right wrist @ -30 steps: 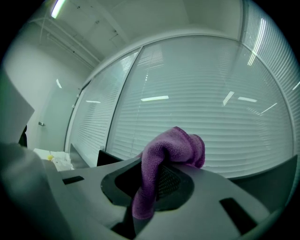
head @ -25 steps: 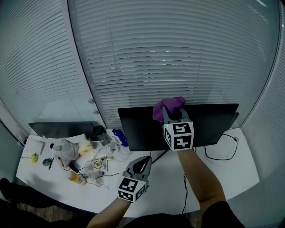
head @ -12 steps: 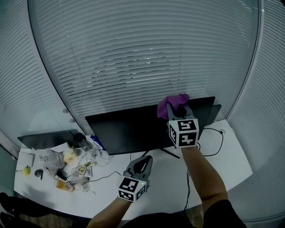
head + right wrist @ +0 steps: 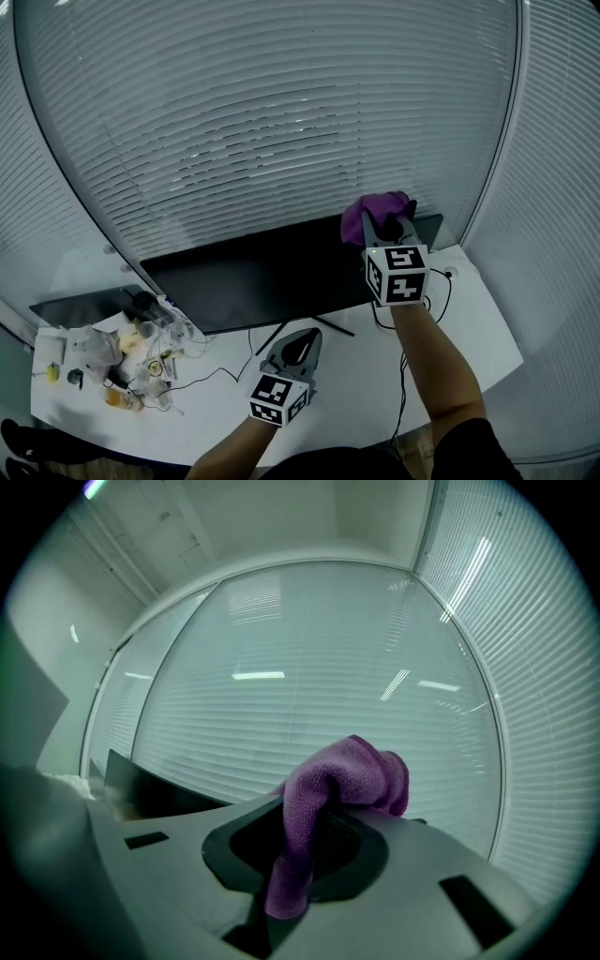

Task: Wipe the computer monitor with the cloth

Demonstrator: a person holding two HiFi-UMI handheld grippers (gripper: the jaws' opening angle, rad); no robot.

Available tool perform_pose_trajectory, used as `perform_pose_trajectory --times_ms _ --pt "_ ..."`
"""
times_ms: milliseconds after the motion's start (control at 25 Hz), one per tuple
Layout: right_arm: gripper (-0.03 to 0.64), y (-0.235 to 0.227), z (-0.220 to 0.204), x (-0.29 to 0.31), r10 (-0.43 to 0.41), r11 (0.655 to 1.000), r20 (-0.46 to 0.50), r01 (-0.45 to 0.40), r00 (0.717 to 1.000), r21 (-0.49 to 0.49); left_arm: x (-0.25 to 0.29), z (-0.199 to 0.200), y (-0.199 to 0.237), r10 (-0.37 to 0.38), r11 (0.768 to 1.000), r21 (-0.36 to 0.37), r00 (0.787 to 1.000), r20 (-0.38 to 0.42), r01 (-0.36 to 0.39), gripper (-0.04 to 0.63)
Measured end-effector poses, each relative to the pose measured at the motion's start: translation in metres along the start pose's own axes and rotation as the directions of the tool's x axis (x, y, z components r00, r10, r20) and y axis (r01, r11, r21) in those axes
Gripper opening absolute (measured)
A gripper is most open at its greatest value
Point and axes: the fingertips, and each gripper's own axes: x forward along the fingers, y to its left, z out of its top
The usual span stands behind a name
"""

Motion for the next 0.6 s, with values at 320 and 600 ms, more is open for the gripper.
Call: perform_pose_trajectory --times_ms 320,600 --pt "0.061 -0.064 -0.006 -0.01 -0.026 1.0 -0.02 0.027 0.999 0.009 0.043 0.009 -0.037 -0.018 1.0 -0.007 1.0 0.014 0.019 0.004" --pt "0.061 -0.104 -0.025 -0.02 -0.026 0.999 -0.035 0.028 0.999 0.039 0.073 0.003 -0.066 -0.033 0.999 0.0 0.999 0.012 0.033 0.004"
